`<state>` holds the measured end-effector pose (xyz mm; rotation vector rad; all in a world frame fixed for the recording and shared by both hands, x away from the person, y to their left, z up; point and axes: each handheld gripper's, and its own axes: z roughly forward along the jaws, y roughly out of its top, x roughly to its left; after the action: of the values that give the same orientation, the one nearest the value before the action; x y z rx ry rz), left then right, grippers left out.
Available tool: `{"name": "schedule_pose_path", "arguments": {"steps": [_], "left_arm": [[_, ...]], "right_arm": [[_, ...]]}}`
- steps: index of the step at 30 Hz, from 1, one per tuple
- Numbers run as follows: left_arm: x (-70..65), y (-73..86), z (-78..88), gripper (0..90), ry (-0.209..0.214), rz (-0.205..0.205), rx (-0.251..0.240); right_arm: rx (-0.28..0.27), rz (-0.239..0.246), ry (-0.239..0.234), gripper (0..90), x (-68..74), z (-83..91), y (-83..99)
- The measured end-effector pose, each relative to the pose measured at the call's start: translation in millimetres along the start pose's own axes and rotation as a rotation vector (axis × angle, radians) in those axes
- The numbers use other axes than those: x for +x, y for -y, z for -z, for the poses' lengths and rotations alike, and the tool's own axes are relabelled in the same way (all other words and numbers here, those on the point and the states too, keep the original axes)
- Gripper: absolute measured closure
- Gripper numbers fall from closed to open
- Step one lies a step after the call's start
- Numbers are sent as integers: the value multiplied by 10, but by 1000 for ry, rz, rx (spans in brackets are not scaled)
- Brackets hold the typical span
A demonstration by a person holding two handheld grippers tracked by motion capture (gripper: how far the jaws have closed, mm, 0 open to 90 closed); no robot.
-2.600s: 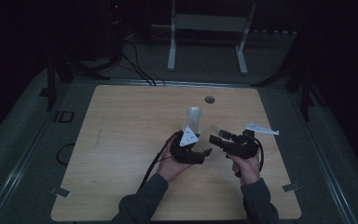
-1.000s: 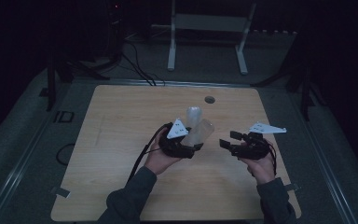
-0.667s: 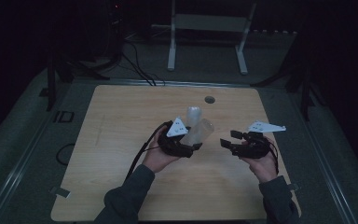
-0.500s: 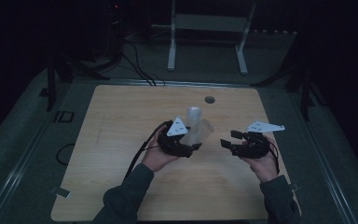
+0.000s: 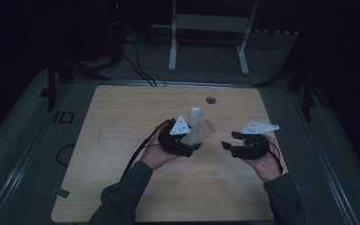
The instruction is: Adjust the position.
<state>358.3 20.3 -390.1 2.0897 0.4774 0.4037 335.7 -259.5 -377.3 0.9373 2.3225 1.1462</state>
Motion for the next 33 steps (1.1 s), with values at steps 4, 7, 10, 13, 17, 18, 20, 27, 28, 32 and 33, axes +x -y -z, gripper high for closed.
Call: {"name": "schedule_pose_path", "arguments": {"steps": [4, 7, 10, 13, 17, 18, 20, 27, 28, 32, 33], "left_arm": [[14, -18, 15, 280, -2, -14, 7], [18, -11, 7, 280, -1, -16, 14], [20, -1, -7, 280, 3, -32, 29], [12, 5, -19, 280, 4, -42, 38], [-7, 1, -49, 280, 6, -67, 59], [-12, 0, -57, 280, 7, -72, 59], [-27, -6, -68, 280, 9, -82, 69], [-67, -3, -103, 280, 11, -125, 98], [-74, -1, -107, 280, 9, -127, 102], [-93, 8, -127, 280, 10, -139, 111], [-100, 10, -132, 280, 9, -141, 113]], "right_arm": [[11, 13, 3, 420, 3, -10, -6], [23, 22, 9, 420, 2, -10, -11], [30, 29, 10, 420, 6, -7, -17], [65, 60, 17, 419, 13, -4, -27], [98, 89, 25, 416, 15, 0, -33], [104, 98, 26, 414, 16, 0, -35], [114, 107, 27, 412, 22, -3, -39], [154, 156, 23, 407, 52, -29, -48], [161, 161, 21, 405, 58, -34, -49], [196, 192, 21, 398, 82, -59, -60], [202, 202, 20, 396, 86, -63, -64]]}}
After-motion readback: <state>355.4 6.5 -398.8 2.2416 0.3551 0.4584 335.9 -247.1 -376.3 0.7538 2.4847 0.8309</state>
